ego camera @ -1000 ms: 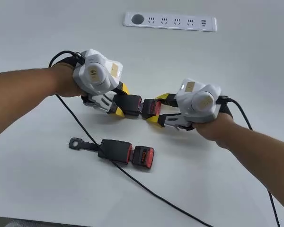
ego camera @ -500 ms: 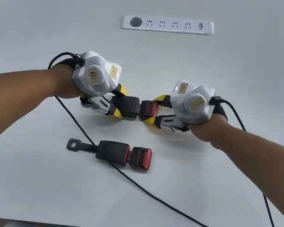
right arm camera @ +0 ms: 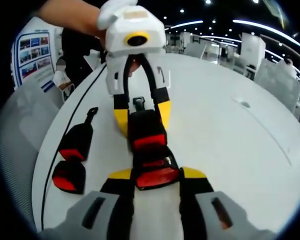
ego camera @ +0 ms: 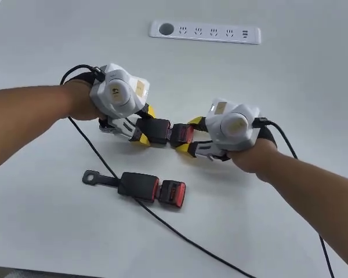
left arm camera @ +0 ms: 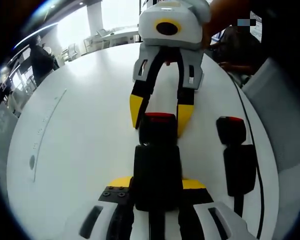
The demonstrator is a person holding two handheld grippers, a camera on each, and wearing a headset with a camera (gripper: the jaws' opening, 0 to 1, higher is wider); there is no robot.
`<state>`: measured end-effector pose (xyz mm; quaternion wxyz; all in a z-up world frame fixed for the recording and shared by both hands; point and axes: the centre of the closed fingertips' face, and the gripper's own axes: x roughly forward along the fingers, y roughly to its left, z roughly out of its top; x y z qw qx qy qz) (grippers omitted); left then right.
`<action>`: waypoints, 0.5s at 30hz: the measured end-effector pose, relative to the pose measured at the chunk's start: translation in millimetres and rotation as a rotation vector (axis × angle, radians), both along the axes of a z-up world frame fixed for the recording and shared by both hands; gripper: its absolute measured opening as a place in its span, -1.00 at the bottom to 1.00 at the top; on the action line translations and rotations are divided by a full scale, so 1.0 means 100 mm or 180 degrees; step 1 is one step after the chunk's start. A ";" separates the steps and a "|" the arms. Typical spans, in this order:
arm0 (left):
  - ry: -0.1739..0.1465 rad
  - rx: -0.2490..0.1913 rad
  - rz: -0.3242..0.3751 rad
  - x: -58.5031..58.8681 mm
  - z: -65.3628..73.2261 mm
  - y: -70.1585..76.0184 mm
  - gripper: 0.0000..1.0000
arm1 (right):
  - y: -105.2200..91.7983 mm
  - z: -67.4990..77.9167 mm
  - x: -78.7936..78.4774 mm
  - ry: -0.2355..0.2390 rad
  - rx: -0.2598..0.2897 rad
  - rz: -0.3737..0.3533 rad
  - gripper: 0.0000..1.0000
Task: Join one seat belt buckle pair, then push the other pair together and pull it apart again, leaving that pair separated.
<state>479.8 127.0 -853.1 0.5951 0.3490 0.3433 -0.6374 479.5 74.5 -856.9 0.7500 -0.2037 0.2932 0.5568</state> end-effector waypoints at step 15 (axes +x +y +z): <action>0.0008 0.0001 0.0011 -0.01 0.00 0.00 -0.31 | 0.00 0.00 0.00 -0.0007 -0.0028 -0.0006 -0.32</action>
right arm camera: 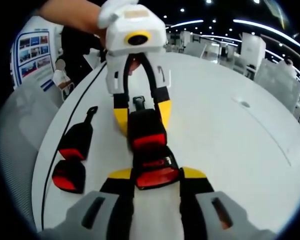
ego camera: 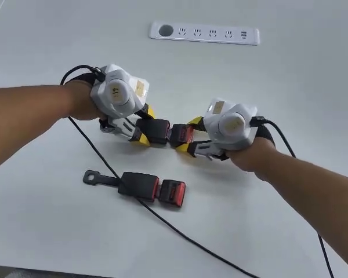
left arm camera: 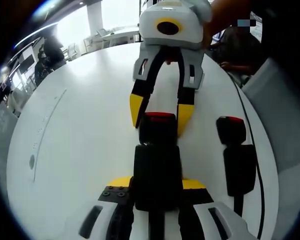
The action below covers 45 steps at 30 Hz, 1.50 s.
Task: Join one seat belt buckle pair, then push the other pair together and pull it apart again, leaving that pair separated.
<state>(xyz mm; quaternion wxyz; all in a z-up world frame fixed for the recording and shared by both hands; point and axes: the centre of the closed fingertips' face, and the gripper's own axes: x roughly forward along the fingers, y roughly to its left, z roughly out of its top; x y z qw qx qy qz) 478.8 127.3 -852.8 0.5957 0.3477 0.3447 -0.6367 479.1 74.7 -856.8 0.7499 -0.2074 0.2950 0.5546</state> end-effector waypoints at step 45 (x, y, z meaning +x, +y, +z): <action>0.0027 0.0008 0.0063 -0.01 0.00 -0.01 -0.30 | -0.85 0.07 -0.14 -0.0020 -0.0022 0.0022 -0.30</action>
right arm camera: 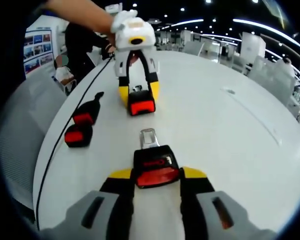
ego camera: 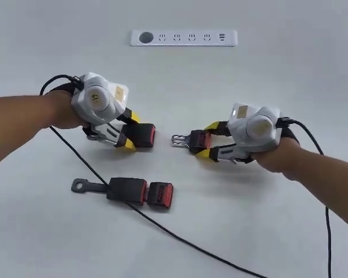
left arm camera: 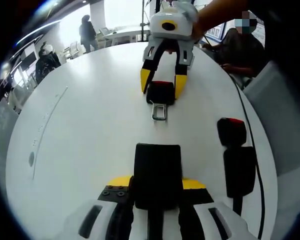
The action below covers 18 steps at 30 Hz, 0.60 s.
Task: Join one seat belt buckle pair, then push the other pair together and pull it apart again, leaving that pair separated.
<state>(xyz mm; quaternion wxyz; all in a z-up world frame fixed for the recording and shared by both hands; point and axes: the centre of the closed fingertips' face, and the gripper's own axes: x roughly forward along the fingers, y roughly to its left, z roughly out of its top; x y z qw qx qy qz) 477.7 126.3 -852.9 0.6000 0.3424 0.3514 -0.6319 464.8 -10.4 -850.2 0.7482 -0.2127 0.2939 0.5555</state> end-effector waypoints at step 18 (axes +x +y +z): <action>0.0007 0.0033 0.0018 0.00 0.01 -0.02 -0.30 | -0.46 0.11 -0.12 0.0034 -0.0059 -0.0099 -0.29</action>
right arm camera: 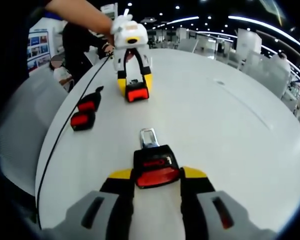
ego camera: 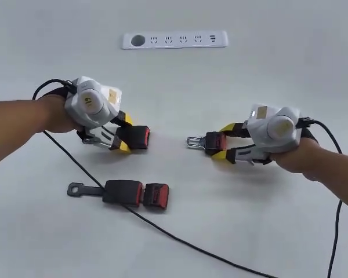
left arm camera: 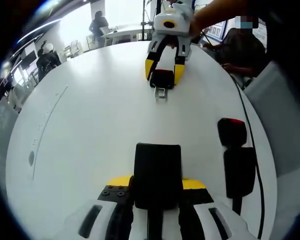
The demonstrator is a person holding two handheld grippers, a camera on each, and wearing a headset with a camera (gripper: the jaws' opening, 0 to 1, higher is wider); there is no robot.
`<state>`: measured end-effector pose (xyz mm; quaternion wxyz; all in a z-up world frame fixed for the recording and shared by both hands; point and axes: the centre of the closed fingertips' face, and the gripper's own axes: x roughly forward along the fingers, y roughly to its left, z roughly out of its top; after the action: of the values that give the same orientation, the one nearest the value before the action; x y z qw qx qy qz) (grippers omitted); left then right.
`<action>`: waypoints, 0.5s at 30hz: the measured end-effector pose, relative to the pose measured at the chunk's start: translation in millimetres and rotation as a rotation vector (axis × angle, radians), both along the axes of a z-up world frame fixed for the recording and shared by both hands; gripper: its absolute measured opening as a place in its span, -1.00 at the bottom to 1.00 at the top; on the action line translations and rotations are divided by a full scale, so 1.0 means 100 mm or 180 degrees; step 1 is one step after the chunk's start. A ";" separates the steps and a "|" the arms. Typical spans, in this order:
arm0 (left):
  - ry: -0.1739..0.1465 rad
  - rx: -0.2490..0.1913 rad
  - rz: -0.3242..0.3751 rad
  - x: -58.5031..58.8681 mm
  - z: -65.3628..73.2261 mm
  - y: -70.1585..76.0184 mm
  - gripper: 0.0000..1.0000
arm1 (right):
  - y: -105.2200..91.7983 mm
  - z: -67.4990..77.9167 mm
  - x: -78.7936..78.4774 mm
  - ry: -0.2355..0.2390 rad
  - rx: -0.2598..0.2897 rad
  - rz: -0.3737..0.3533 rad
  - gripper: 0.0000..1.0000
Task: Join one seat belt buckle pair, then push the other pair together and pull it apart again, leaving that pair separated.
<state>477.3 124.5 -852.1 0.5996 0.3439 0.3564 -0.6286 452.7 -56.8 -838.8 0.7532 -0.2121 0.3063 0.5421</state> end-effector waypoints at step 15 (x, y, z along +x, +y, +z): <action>0.0002 0.0047 -0.0019 0.00 0.00 0.00 -0.29 | -0.19 -0.05 -0.01 0.0054 -0.0033 -0.0095 -0.28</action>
<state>477.0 124.8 -851.7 0.5951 0.3491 0.3601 -0.6279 451.7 -76.3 -843.8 0.7575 -0.2068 0.3186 0.5310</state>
